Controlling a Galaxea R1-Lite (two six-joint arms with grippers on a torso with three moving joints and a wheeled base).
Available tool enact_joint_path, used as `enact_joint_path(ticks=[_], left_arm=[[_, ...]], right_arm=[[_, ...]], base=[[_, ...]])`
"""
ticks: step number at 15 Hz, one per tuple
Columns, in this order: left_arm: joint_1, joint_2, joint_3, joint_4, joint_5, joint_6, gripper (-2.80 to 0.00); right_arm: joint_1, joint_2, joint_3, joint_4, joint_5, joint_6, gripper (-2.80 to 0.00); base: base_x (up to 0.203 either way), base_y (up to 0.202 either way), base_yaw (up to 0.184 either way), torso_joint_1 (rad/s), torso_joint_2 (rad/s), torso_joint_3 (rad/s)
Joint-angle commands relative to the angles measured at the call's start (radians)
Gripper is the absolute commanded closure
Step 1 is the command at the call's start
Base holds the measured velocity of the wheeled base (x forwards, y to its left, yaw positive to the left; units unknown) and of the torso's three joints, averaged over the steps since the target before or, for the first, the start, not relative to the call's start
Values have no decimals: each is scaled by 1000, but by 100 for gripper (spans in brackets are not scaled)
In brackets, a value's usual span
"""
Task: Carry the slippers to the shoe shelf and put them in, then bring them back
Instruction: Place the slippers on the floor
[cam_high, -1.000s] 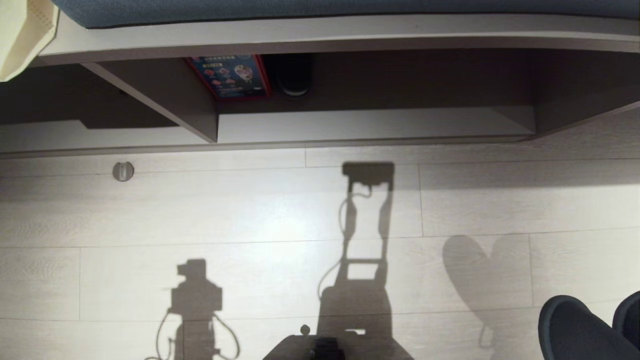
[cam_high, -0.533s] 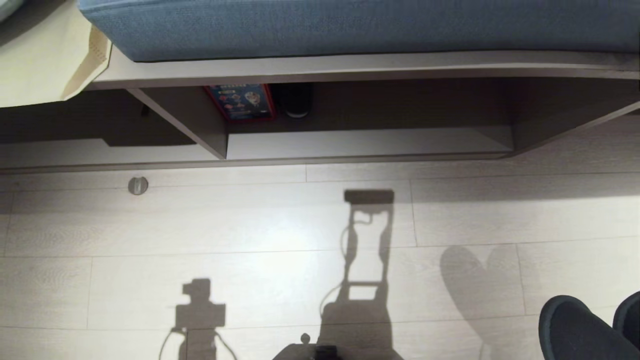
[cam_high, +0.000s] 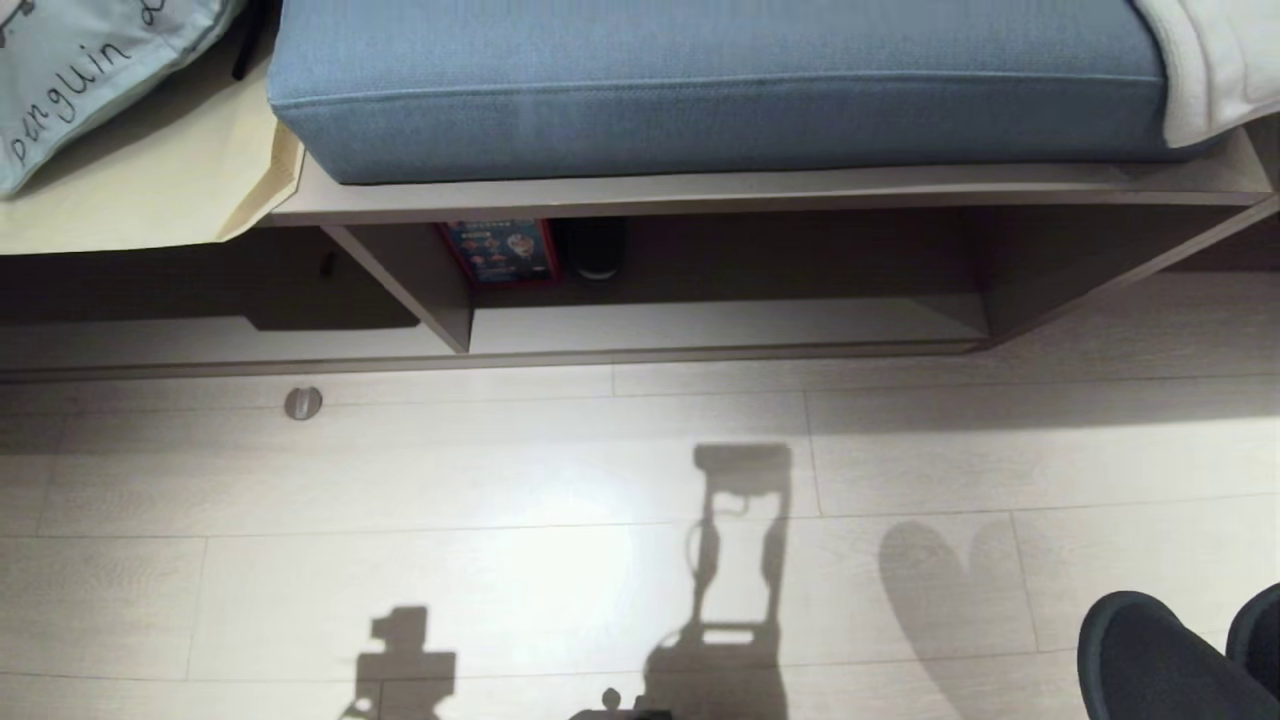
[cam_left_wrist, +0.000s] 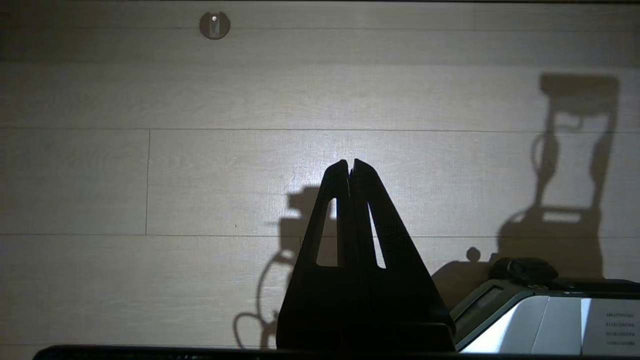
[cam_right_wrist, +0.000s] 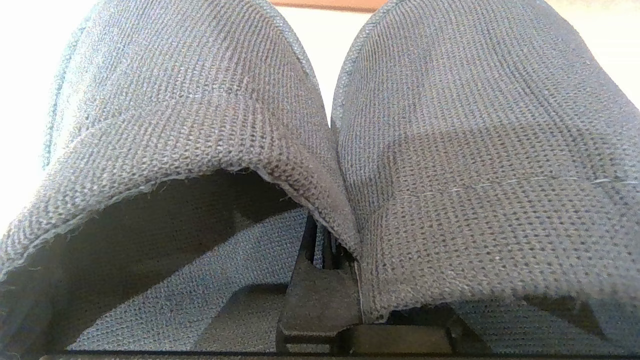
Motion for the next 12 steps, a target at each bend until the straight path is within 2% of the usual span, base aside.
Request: enact_joint_path(ticks=[1,12], left_arm=[[0,2,0,0,1,0,0],[0,2,0,0,1,0,0]], right_arm=[[0,0,2,0,0,-1,0],[0,-1,2,0,0,-1,0]], base=[[0,0,0,2,4,198],[0,0,0,3,2,204]])
